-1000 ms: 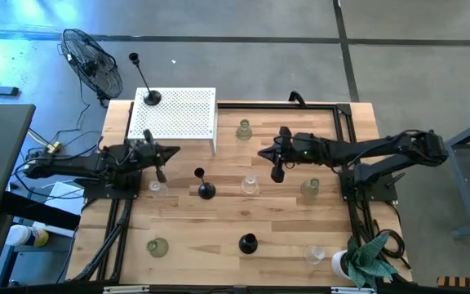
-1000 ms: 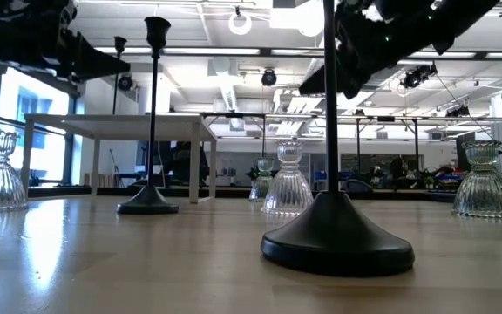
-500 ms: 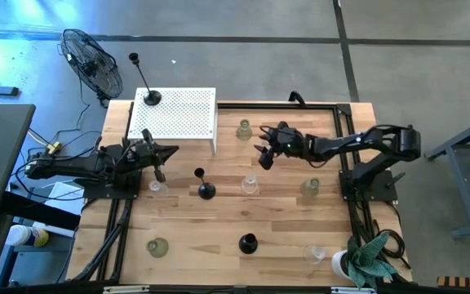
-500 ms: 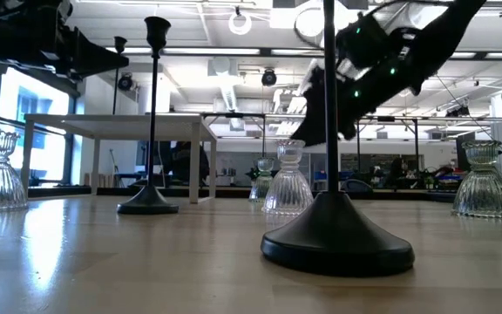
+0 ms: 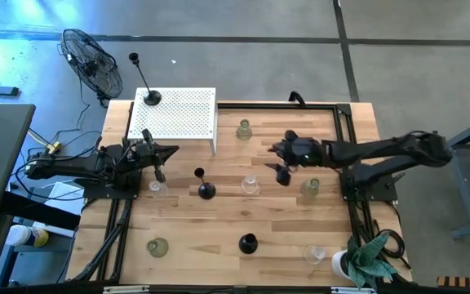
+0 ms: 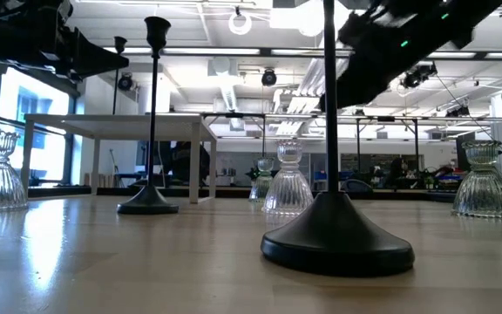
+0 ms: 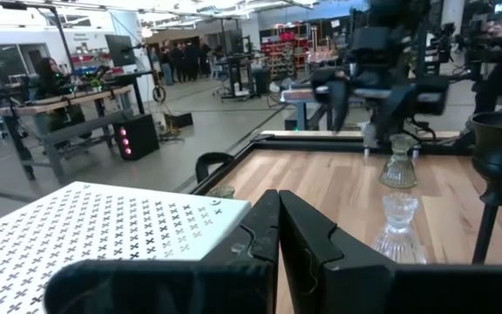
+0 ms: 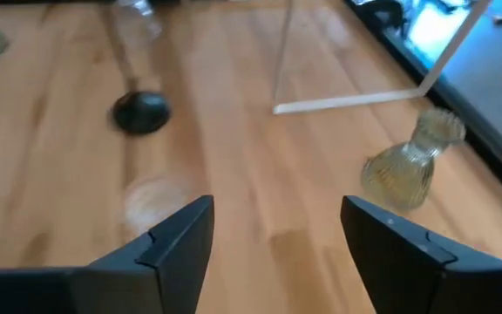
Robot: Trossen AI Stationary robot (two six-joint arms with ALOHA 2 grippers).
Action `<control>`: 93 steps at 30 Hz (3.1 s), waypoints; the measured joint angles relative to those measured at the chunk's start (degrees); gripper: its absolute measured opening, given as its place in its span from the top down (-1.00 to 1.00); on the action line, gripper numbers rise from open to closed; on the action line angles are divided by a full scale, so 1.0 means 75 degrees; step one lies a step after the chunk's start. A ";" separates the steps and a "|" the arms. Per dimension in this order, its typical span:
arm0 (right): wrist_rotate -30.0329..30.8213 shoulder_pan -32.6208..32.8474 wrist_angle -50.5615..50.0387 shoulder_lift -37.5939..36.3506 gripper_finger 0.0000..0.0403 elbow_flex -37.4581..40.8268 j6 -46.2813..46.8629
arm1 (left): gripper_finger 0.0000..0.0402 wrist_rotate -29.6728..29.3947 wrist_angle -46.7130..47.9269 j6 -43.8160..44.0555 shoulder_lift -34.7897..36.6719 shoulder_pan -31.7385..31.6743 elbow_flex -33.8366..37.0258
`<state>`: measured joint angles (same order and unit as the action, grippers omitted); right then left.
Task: Pick & Place candle stick holders
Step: Put the bottom transparent candle holder on the shelf
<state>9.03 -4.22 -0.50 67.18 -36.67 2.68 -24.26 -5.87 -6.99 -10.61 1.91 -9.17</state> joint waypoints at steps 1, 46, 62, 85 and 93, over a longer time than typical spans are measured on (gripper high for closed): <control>0.0090 0.0197 -0.0415 -0.0246 -0.17 -0.0002 0.0187 | 0.99 0.0002 0.0003 0.0030 0.0000 0.0000 0.0000; -0.0041 0.8220 -0.9073 0.3631 -0.43 -0.5088 1.1804 | 0.99 0.0222 0.0442 0.0436 -0.0003 -0.0003 -0.0003; -0.0175 0.8208 -0.8195 0.3634 -0.44 -0.4579 1.2003 | 0.99 0.0324 0.0644 0.0563 0.0000 -0.0003 -0.0003; -0.0200 0.8205 -0.8022 0.3081 -0.47 -0.4433 1.1778 | 0.99 0.0317 0.0781 0.0569 0.0000 -0.0003 -0.0003; -0.0271 0.8159 -0.7951 0.2894 -0.52 -0.4433 1.1741 | 0.99 0.0316 0.0802 0.0569 0.0000 -0.0003 -0.0003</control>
<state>7.00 56.97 -60.13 88.88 -69.91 90.74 -21.89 0.15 -2.72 -10.61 1.89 -9.19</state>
